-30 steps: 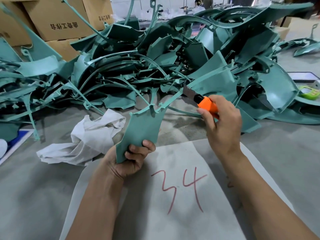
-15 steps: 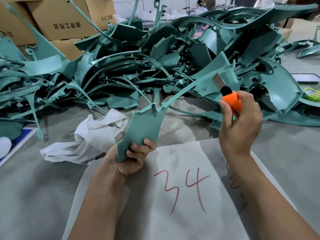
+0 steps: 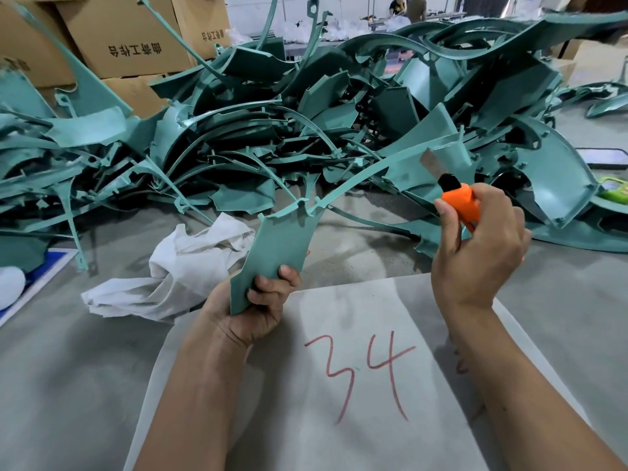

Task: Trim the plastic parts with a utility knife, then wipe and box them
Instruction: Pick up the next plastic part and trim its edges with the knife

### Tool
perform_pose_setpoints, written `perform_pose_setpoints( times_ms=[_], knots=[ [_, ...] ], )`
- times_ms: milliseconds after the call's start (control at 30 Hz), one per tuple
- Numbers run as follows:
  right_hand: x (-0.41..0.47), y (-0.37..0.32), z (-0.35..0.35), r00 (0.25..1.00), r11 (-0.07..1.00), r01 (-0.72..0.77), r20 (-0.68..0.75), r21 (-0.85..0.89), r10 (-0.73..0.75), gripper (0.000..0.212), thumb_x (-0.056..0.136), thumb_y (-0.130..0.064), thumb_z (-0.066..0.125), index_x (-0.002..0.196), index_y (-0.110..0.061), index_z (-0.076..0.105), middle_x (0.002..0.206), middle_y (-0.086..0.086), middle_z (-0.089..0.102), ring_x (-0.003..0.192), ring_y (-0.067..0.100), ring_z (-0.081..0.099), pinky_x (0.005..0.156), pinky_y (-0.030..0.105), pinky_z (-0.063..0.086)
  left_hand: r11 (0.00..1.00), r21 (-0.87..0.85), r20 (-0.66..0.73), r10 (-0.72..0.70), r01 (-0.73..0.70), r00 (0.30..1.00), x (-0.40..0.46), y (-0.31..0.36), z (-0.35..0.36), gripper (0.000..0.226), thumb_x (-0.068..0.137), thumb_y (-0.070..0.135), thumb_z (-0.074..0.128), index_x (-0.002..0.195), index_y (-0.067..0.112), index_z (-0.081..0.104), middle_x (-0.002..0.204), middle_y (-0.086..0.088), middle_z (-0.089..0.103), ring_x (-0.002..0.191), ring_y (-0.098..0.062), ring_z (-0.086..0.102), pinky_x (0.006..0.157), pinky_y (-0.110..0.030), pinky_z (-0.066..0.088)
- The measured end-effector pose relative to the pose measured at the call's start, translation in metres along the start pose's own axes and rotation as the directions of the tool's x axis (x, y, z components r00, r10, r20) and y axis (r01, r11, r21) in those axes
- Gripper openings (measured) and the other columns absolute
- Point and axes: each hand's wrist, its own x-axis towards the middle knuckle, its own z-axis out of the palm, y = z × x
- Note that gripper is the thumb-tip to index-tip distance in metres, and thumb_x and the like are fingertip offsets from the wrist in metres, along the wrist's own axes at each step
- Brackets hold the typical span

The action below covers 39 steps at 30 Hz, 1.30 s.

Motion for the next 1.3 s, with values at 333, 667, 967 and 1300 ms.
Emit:
perform_pose_setpoints(
  times_ms=[333, 667, 967, 1300],
  knots=[
    [-0.002, 0.000, 0.001, 0.999, 1.000, -0.006, 0.050, 0.011, 0.006, 0.034, 0.104, -0.053, 0.057, 0.114, -0.020, 0.057, 0.101, 0.001, 0.062, 0.093, 0.026, 0.054, 0.086, 0.032, 0.030, 0.998, -0.051, 0.039, 0.025, -0.023, 0.999, -0.006, 0.001, 0.003, 0.076, 0.063, -0.017, 0.072, 0.134, 0.002, 0.050, 0.077, -0.014, 0.048, 0.033, -0.015, 0.051, 0.027, -0.015, 0.037],
    [-0.003, -0.011, -0.003, 0.960, 0.933, 0.033, 0.249, 0.358, -0.129, 0.034, 0.101, -0.053, 0.061, 0.105, -0.020, 0.054, 0.078, -0.006, 0.045, 0.068, 0.017, 0.043, 0.063, 0.030, 0.038, 0.952, 0.287, -0.153, 0.156, -0.107, 0.976, -0.006, -0.001, 0.010, 0.027, 0.087, -0.004, 0.049, 0.111, 0.005, 0.057, 0.070, -0.005, 0.048, 0.032, -0.003, 0.043, 0.027, -0.012, 0.034],
    [0.008, -0.011, -0.010, 0.851, 0.681, -0.484, 0.476, 0.550, 0.221, 0.023, 0.091, -0.042, 0.078, 0.106, -0.027, 0.071, 0.077, 0.011, 0.064, 0.057, 0.013, 0.049, 0.055, 0.029, 0.042, 0.775, 0.626, -0.185, 0.255, -0.087, 0.949, -0.010, 0.014, -0.004, 0.043, 0.096, -0.008, 0.026, 0.111, 0.009, 0.062, 0.070, -0.007, 0.055, 0.039, -0.003, 0.042, 0.028, -0.010, 0.031],
    [-0.009, -0.031, -0.003, 0.779, 0.677, -0.463, 0.627, 0.572, 0.003, 0.041, 0.102, -0.062, 0.040, 0.108, -0.021, 0.038, 0.082, 0.007, 0.046, 0.062, 0.013, 0.041, 0.053, 0.030, 0.036, 0.897, 0.344, -0.010, 0.300, -0.279, 0.954, 0.000, -0.003, 0.002, 0.016, 0.095, 0.012, 0.035, 0.097, 0.014, 0.050, 0.071, 0.003, 0.045, 0.038, -0.001, 0.030, 0.030, -0.011, 0.030]
  ],
)
